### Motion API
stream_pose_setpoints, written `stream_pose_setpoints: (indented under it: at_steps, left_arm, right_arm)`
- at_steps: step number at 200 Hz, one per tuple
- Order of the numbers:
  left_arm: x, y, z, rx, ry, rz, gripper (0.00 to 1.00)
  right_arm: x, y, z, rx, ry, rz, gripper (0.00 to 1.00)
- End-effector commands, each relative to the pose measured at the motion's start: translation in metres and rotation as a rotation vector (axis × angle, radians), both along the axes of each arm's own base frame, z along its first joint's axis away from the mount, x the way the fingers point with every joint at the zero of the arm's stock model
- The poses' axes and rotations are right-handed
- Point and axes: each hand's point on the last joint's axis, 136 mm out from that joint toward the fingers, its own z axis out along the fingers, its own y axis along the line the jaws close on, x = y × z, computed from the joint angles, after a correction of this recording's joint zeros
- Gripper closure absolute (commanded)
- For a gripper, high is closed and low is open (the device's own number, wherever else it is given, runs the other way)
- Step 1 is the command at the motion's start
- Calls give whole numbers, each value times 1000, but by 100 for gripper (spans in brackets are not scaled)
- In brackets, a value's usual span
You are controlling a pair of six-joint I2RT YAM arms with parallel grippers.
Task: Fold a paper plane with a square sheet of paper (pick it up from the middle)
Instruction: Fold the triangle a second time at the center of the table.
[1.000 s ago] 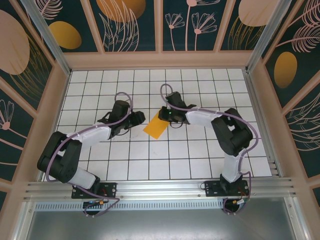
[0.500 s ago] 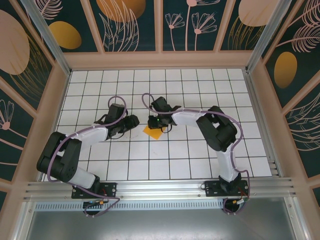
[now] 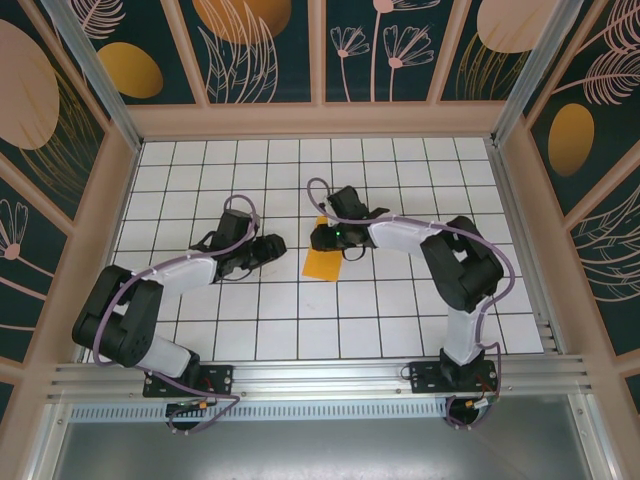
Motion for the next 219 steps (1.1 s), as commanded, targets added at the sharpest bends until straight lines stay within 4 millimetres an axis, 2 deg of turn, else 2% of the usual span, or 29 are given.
stream_pose_setpoints:
  at_steps: [1, 28, 49, 72, 74, 78, 96, 156, 219]
  left_arm:
    - [-9, -26, 12, -92, -9, -68, 43]
    - [-19, -53, 13, -112, 12, -129, 42]
    - [-25, -60, 5, -113, 42, -140, 42]
    - [-29, -62, 1, -113, 63, -145, 42]
    - [-29, -63, 1, -113, 64, -144, 42]
    - [-30, -63, 1, -114, 66, -147, 42]
    - [-31, -64, -1, -116, 78, -148, 40]
    - [-35, -80, -4, -136, 111, -182, 38]
    - [-28, -80, -16, -92, 135, -156, 39]
  right_arm:
    - [24, -20, 1, 15, 6, -185, 68]
    - [43, -33, -9, 7, 28, -263, 66]
    - [58, -41, -11, 17, 29, -304, 66]
    - [60, -37, -22, 13, 57, -293, 65]
    - [65, -46, -24, 10, 61, -314, 65]
    - [68, -49, -26, 9, 66, -321, 65]
    - [65, -54, -40, -5, 102, -332, 65]
    - [55, -76, -65, -7, 189, -398, 65]
    - [51, -79, -73, -10, 210, -396, 66]
